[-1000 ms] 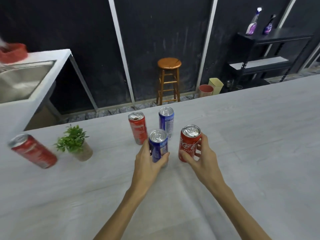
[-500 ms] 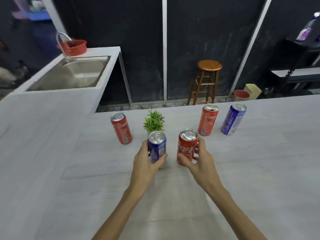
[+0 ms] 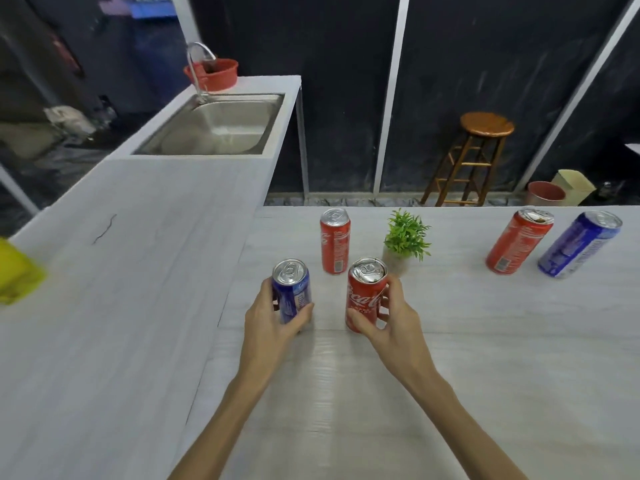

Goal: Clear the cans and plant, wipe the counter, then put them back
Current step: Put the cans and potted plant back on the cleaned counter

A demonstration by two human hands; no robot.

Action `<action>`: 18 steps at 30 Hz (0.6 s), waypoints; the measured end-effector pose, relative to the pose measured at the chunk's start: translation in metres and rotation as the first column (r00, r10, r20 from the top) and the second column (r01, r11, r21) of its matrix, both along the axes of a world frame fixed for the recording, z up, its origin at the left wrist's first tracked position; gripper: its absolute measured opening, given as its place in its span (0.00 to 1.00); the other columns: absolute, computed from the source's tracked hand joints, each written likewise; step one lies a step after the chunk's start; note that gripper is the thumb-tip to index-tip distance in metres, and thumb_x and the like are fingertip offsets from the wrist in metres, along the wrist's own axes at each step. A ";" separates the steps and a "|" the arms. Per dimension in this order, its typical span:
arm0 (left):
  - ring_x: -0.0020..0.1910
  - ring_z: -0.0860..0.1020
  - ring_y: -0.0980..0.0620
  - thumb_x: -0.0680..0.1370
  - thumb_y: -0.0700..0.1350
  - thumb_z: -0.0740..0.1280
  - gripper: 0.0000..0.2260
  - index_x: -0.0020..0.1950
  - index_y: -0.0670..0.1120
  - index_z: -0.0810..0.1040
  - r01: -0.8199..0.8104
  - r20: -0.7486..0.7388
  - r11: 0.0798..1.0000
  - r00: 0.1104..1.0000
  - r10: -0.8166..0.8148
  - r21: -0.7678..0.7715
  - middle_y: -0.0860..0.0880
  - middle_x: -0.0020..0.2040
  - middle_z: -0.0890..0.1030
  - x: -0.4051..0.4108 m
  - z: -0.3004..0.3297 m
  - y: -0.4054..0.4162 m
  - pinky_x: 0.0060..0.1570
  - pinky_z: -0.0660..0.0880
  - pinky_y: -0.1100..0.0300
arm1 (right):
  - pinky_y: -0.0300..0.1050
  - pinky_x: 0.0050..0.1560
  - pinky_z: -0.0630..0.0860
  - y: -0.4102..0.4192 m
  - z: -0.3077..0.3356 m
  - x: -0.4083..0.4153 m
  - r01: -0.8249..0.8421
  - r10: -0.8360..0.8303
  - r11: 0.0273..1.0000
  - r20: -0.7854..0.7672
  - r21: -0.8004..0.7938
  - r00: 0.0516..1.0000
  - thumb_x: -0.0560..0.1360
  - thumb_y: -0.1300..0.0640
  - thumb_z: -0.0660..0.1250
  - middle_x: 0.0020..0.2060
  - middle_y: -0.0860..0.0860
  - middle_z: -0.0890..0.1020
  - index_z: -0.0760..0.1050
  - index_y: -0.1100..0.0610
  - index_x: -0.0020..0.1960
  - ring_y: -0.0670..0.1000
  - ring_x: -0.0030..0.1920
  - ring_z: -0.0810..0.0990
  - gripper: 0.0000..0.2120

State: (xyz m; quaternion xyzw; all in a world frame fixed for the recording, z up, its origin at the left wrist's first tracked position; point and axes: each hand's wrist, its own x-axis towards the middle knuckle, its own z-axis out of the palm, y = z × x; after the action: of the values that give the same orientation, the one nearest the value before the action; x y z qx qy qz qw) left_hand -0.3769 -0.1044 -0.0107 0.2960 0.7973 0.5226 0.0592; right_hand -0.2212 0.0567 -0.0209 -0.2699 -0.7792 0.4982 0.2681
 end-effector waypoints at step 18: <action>0.54 0.81 0.59 0.73 0.49 0.79 0.21 0.61 0.54 0.74 -0.038 0.038 0.999 0.999 0.037 0.036 0.60 0.55 0.83 -0.041 -0.006 -0.056 0.50 0.78 0.65 | 0.32 0.57 0.77 -0.033 -0.007 -0.039 -0.011 0.011 1.000 0.039 0.005 0.999 0.75 0.50 0.78 0.62 0.37 0.79 0.61 0.42 0.77 0.32 0.61 0.78 0.37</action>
State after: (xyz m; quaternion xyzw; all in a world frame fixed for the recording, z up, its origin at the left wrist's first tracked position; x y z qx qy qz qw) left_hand -0.4180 -0.1602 -0.0172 0.2721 0.7918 0.5436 0.0588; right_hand -0.2602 0.0233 -0.0283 -0.2746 -0.7871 0.4922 0.2506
